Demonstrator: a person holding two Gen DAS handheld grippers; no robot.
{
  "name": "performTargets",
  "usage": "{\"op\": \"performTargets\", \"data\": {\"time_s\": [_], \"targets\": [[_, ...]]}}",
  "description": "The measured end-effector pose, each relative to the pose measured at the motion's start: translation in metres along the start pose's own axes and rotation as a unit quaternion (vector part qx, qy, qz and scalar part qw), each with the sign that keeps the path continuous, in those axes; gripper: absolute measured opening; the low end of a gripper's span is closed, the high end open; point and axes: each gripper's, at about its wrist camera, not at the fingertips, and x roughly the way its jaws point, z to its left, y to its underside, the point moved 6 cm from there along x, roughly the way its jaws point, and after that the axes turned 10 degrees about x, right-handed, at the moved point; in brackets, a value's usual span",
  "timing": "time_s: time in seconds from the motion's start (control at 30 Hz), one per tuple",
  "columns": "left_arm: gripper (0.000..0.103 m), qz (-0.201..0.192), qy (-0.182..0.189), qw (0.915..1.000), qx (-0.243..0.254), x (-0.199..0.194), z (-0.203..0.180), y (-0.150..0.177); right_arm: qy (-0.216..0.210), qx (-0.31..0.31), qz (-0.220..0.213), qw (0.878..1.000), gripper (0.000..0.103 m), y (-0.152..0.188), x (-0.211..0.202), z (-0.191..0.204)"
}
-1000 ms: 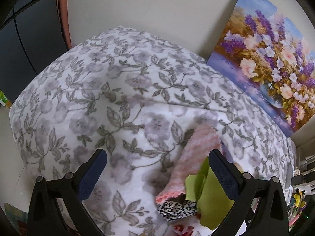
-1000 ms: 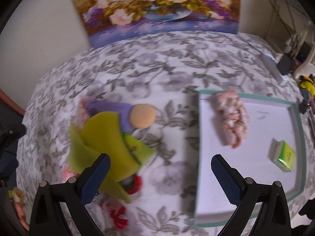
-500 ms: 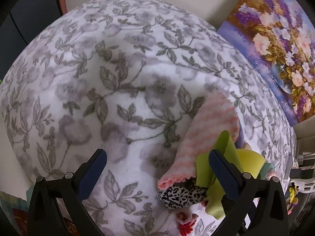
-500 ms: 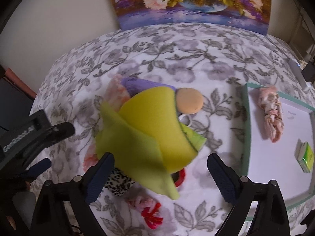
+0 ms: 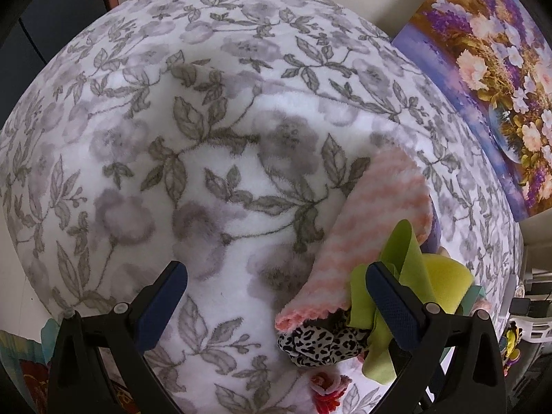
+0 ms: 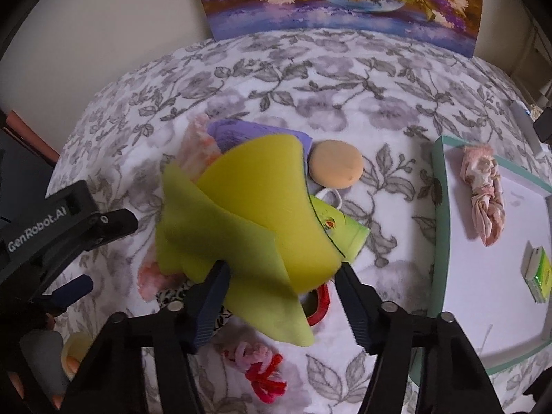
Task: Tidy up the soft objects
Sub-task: 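Grasp the green felt cloth with the right tool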
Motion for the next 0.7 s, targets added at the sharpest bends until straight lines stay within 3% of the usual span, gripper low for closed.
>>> {"op": "performTargets", "data": {"time_s": [0.7], "targets": [[0.103,0.014,0.017,0.9997,-0.01,0.009,-0.004,0.0,-0.036,0.003,0.02,0.999,0.026,-0.001,-0.013,-0.022]]}}
